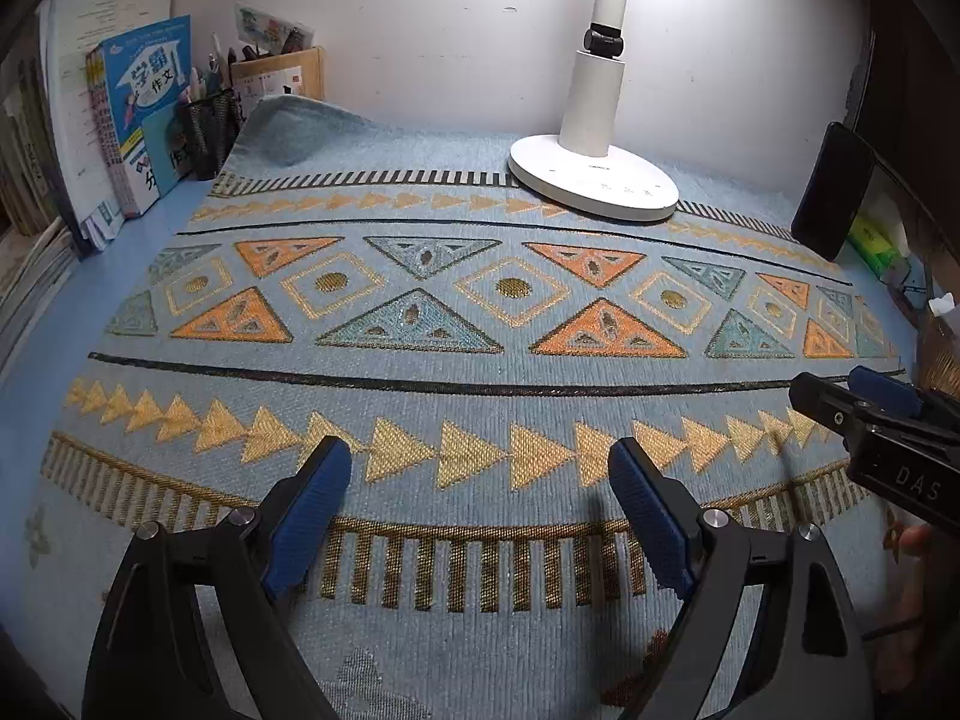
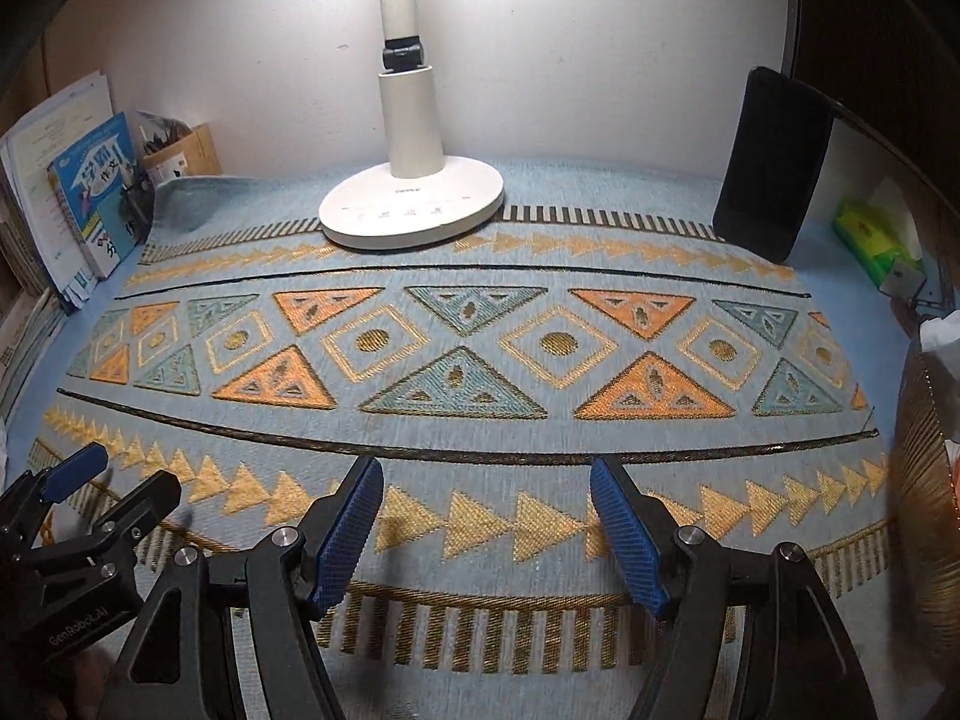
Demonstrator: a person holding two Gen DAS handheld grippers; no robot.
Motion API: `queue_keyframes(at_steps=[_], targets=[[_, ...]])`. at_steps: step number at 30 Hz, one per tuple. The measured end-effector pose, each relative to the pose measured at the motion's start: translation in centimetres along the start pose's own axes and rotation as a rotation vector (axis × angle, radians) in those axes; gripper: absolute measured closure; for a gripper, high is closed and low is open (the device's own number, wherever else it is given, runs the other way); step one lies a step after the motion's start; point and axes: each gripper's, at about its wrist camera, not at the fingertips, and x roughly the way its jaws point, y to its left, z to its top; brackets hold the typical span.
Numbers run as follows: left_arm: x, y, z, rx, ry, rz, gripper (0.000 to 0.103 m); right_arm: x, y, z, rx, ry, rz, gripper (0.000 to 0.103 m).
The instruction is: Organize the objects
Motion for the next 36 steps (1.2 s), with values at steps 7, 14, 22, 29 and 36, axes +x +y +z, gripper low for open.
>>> queue_keyframes(at_steps=[7,14,22,29,36], targets=[[0.1,-0.6,0.5,-0.006,-0.018,0.001,0.016,0.7,-0.6,-0.1,-0.012,-0.001,-0.037,0.033],[0.1,-1.7,0.3,-0.060,-0.026,-0.054,0.016,1.2,-0.5,-0.5,-0.006,0.003,-0.009,0.033],[0.9,-2.8,0.3,-0.002,0.017,-0.035,0.016,1.8,-0.6,-0.5,0.001,0.024,-0.002,0.033],[1.5,-3.3,0.2,0.023,0.052,0.004,0.016,2.0,-0.6,-0.5,0.004,0.033,-0.001,0.033],[1.7,-3.4,0.1,0.035,0.060,0.013,0.014,1.9,-0.7,-0.5,0.004,0.034,-0.002,0.032]])
